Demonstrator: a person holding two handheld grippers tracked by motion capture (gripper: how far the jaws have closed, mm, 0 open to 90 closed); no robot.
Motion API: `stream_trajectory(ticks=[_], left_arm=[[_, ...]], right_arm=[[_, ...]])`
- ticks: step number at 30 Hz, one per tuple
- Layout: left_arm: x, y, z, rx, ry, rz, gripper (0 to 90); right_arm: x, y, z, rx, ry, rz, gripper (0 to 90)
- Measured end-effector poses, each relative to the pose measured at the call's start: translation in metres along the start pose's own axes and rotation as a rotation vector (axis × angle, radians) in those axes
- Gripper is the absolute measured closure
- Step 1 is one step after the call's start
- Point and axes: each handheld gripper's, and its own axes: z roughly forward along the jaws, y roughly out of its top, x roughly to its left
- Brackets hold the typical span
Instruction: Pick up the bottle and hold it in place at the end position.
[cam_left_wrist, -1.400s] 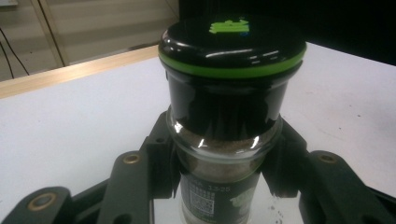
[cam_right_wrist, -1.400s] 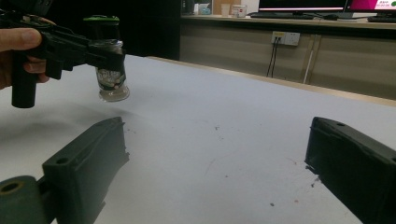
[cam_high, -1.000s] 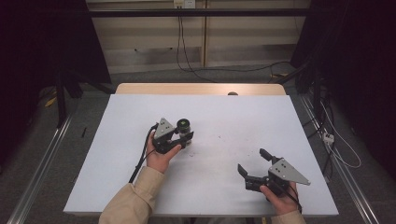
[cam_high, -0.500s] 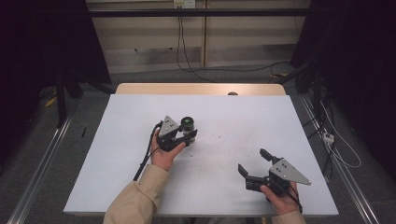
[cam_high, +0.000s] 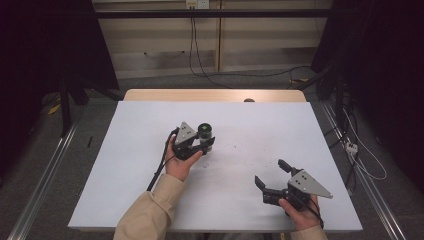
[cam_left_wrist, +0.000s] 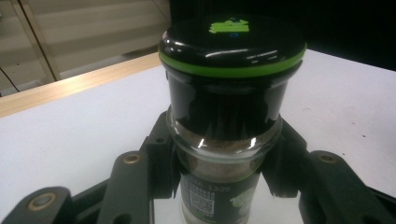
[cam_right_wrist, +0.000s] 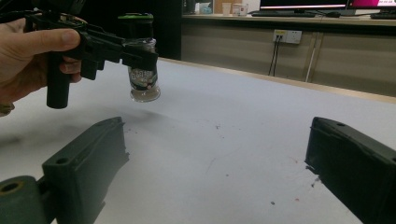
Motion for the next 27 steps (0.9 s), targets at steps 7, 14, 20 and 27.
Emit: stream_trajectory(ticks=[7, 14, 20, 27], left_arm=[[-0.003, 0.001, 0.006, 0.002, -0.005, 0.001, 53.4], [-0.005, -0.002, 0.012, 0.001, -0.012, 0.002, 53.4], [-0.005, -0.004, 0.018, 0.001, -0.004, -0.002, 53.4], [-0.006, -0.003, 0.024, 0.000, -0.003, 0.020, 53.4]], right_arm=[[-0.001, 0.000, 0.000, 0.000, -0.002, 0.001, 4.4], [-0.001, 0.000, 0.001, 0.002, -0.001, 0.003, 4.4], [0.000, -0.001, 0.002, 0.005, 0.004, 0.001, 4.5], [0.000, -0.001, 0.003, 0.010, 0.001, 0.007, 4.5]])
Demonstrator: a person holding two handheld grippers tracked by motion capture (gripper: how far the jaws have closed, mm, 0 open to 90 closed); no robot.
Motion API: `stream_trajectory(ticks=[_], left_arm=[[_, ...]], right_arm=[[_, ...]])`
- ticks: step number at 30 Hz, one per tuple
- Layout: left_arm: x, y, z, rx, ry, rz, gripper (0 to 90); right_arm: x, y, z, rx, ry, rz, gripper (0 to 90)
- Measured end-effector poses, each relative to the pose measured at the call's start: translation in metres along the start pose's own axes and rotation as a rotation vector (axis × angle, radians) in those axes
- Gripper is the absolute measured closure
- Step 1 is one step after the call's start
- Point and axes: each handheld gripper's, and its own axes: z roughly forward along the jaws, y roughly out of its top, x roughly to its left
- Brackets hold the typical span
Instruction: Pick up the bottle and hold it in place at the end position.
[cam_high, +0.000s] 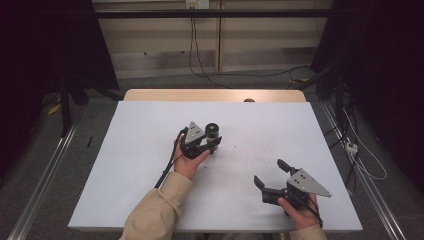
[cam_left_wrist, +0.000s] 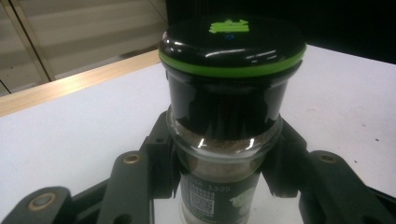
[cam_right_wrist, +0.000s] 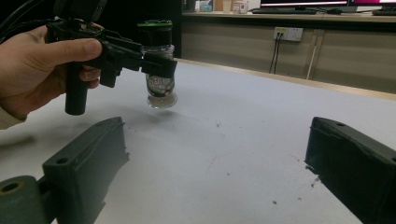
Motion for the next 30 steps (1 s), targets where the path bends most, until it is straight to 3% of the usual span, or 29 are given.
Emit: stream_trajectory(ticks=[30], left_arm=[[-0.007, -0.002, 0.013, -0.011, 0.015, 0.017, 53.4]], right_arm=[[0.000, 0.000, 0.001, 0.001, 0.001, -0.011, 4.7]])
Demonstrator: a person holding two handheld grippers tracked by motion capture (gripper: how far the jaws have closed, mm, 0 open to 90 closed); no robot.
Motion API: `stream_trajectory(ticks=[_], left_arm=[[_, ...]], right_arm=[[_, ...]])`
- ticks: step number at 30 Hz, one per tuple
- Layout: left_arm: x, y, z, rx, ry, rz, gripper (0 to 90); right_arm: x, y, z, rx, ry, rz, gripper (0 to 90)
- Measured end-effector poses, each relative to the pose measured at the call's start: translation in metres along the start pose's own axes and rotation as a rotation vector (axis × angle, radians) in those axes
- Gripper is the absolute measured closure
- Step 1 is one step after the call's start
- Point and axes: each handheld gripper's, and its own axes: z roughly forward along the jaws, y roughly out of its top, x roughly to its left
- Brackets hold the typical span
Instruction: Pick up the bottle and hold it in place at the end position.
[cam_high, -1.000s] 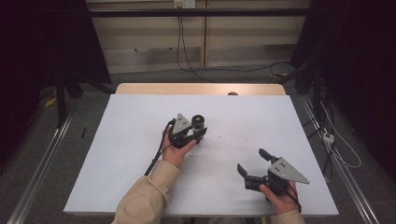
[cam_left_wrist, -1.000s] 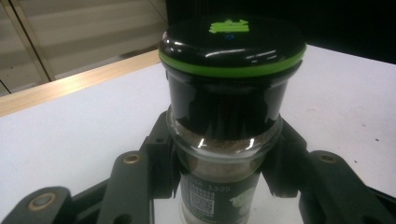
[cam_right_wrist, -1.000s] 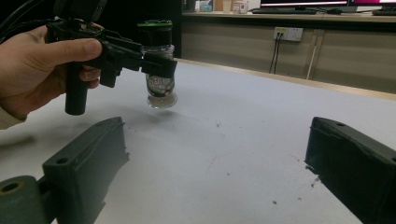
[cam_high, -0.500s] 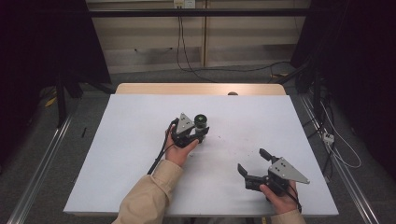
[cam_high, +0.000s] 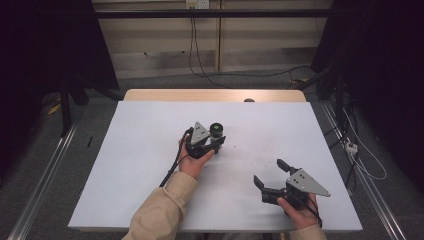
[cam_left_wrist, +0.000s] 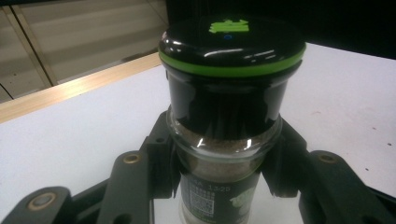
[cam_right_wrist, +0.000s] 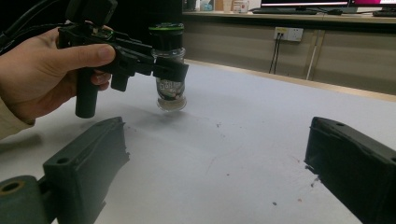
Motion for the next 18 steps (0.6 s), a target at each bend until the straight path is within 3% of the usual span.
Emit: stream_trajectory(ticks=[18], left_arm=[[-0.0033, -0.0022, 0.0047, 0.000, 0.003, 0.016, 53.4]], right_arm=[[0.0027, 0.0011, 0.0013, 0.001, 0.006, -0.005, 4.7]])
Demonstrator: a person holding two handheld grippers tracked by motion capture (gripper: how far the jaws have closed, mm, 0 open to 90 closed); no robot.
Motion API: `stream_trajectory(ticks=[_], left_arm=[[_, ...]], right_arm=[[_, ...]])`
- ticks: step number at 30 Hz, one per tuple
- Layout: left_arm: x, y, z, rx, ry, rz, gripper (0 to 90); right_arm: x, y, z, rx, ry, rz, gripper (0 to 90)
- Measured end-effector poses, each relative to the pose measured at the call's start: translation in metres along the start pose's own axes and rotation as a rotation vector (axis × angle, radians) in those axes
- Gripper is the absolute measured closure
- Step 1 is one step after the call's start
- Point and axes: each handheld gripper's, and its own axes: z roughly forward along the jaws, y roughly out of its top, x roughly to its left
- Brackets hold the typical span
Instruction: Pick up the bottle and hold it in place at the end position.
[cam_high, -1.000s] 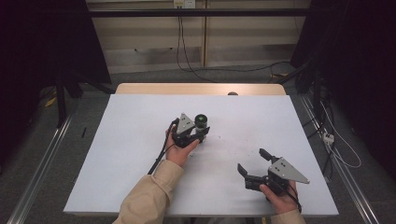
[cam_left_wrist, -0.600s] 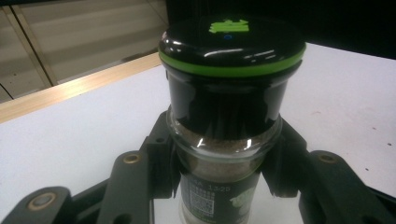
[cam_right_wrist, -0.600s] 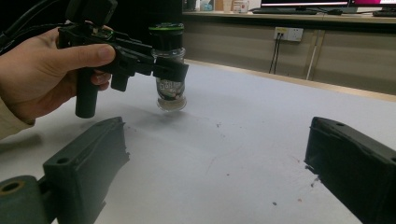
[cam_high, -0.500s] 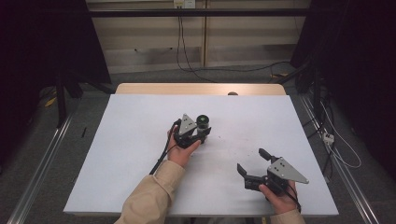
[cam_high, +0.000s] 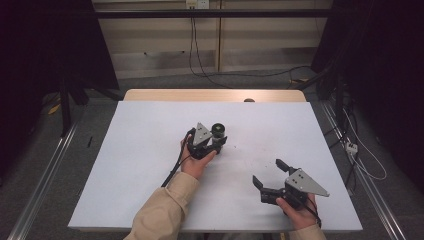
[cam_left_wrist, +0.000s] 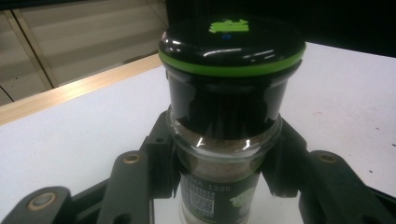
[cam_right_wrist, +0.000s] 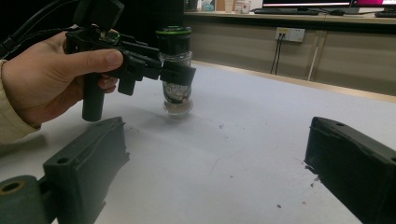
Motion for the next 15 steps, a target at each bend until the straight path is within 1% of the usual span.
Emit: stream_trajectory(ticks=[2, 4, 6, 9, 10, 12, 15], left_arm=[[0.0002, -0.0006, 0.0001, 0.000, 0.006, 0.004, 53.4], [0.0003, -0.0009, 0.0008, 0.001, -0.003, 0.008, 53.4], [-0.0006, -0.0019, 0.0014, 0.000, -0.004, 0.002, 53.4], [-0.0012, -0.0033, 0.0025, 0.007, -0.002, 0.011, 53.4], [-0.0016, -0.0040, 0.0031, 0.005, -0.008, 0.002, 53.4], [-0.0017, -0.0049, 0.0038, 0.009, -0.009, 0.011, 53.4], [-0.0025, -0.0058, 0.0043, 0.011, -0.007, 0.011, 53.4]], right_arm=[[0.0004, -0.0003, 0.0005, 0.001, 0.002, 0.003, 4.7], [0.0007, -0.0006, 0.0010, 0.002, 0.006, 0.001, 4.7], [0.0012, -0.0004, 0.0013, 0.002, 0.006, -0.001, 4.7], [0.0014, -0.0004, 0.0018, 0.001, 0.007, 0.000, 4.7], [0.0015, -0.0003, 0.0019, 0.002, 0.007, 0.000, 4.7], [0.0018, -0.0002, 0.0023, 0.002, 0.009, 0.002, 4.7], [0.0018, -0.0004, 0.0032, 0.000, 0.013, 0.002, 4.7]])
